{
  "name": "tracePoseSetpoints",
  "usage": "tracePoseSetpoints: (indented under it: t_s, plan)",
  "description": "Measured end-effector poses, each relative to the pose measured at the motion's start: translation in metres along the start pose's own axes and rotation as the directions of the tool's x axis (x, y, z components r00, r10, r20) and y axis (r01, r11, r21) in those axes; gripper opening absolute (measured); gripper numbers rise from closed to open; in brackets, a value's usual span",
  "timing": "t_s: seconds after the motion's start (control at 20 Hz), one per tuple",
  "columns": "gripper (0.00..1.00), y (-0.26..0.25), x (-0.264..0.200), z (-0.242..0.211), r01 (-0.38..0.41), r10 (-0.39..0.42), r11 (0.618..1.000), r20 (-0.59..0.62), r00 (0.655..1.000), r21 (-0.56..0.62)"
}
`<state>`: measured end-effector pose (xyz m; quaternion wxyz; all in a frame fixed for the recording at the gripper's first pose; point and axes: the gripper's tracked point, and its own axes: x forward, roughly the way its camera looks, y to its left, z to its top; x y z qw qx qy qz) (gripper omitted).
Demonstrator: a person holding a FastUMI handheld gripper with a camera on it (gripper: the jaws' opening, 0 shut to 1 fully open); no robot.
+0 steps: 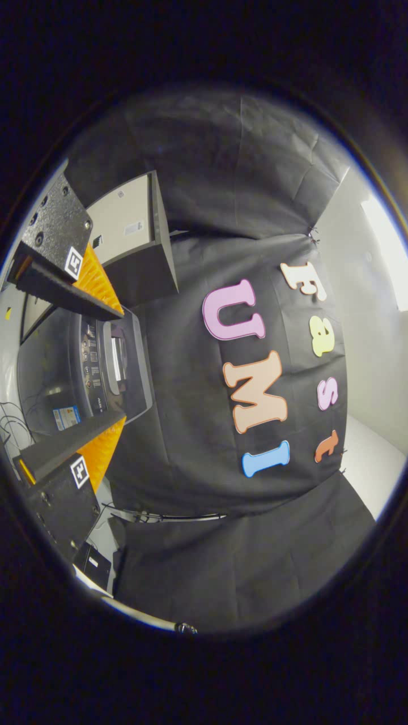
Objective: Put the clothes into the washing machine and then close the washing machine lid.
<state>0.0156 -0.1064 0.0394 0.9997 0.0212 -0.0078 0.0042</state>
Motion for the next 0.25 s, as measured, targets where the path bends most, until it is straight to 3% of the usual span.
tracePoseSetpoints:
  t_s: [0.25]
  plan:
    - [0.97,-0.0086,0.0006,0.0035,0.02,-0.02,1.0,0.021,1.0,-0.021]
